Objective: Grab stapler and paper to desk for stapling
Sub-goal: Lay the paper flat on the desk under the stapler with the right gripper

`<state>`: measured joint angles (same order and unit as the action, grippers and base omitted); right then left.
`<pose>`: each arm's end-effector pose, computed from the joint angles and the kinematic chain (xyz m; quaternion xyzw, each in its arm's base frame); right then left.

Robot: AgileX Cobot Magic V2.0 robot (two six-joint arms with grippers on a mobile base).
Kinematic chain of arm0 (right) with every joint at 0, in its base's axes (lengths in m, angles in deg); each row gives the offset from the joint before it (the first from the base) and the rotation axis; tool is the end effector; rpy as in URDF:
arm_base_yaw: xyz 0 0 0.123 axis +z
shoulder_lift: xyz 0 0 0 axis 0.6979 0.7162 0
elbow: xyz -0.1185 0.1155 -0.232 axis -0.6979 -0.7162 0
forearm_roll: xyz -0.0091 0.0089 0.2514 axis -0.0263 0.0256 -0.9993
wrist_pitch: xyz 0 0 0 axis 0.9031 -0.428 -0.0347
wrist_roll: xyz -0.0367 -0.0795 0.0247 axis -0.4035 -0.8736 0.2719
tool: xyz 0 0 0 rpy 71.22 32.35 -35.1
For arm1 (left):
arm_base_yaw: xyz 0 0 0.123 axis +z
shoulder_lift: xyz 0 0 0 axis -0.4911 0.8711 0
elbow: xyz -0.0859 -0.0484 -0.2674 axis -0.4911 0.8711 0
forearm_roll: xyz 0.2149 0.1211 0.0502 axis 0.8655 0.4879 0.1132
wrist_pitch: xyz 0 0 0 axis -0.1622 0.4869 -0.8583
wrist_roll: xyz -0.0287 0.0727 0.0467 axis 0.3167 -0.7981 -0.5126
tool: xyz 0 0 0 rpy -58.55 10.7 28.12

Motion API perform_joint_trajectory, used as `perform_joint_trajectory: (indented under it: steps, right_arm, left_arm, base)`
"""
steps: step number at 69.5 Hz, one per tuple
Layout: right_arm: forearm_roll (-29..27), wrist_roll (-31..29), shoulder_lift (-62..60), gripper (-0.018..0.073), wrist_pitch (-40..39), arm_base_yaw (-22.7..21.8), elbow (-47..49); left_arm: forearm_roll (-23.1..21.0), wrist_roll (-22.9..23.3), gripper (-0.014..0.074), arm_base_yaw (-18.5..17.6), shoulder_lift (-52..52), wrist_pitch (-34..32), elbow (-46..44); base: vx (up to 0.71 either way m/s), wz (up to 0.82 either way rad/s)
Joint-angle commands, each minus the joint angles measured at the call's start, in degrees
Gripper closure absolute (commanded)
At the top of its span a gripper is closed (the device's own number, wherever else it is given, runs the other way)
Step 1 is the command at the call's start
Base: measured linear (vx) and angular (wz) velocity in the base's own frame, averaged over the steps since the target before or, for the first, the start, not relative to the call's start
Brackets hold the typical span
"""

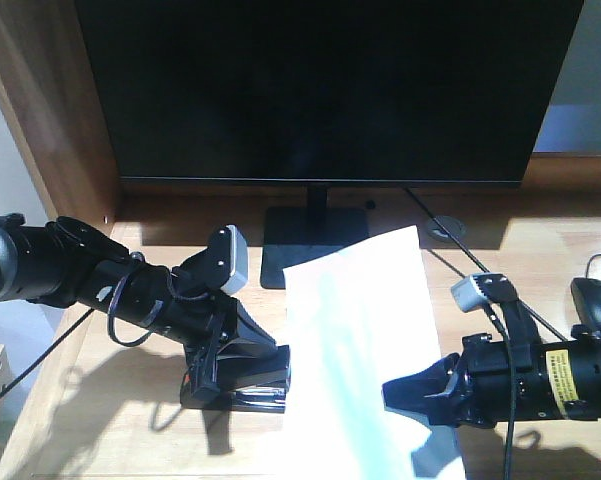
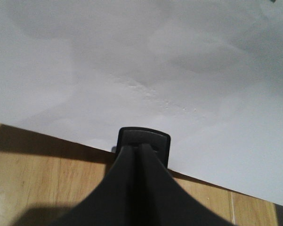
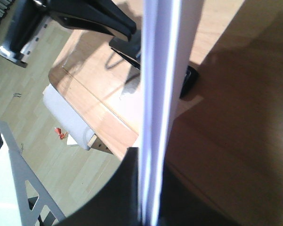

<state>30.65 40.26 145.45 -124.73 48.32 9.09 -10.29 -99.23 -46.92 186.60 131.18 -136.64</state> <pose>0.2090 0.0844 0.1825 -0.2052 0.8632 0.3973 0.2345 0.3142 -0.1691 0.1640 0.5873 0.6836 -0.3141 0.2986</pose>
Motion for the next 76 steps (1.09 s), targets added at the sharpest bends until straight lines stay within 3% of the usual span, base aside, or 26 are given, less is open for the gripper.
perform_joint_trajectory:
  steps: [1,26,51,76]
  right_arm:
    - [-1.83,-0.82,-1.96,0.0562,-2.66,-0.02,0.90]
    - [-3.19,0.31,1.29,0.0562,0.04,-0.02,0.90]
    - [-12.68,-6.20,9.66,0.0562,-7.07,-0.02,0.90]
    - [-20.32,-5.50,15.49,0.0562,-11.10,-0.02,0.90]
  left_arm:
    - [-3.00,-0.20,0.0603,-0.15,-2.61,2.19,-1.36]
    - [-3.00,-0.20,0.0603,-0.15,-2.61,2.19,-1.36]
    - [-3.00,-0.20,0.0603,-0.15,-2.61,2.19,-1.36]
    - [-3.00,-0.20,0.0603,-0.15,-2.61,2.19,-1.36]
  base:
    - [0.00,0.00]
    - [0.00,0.00]
    - [0.00,0.00]
    - [0.00,0.00]
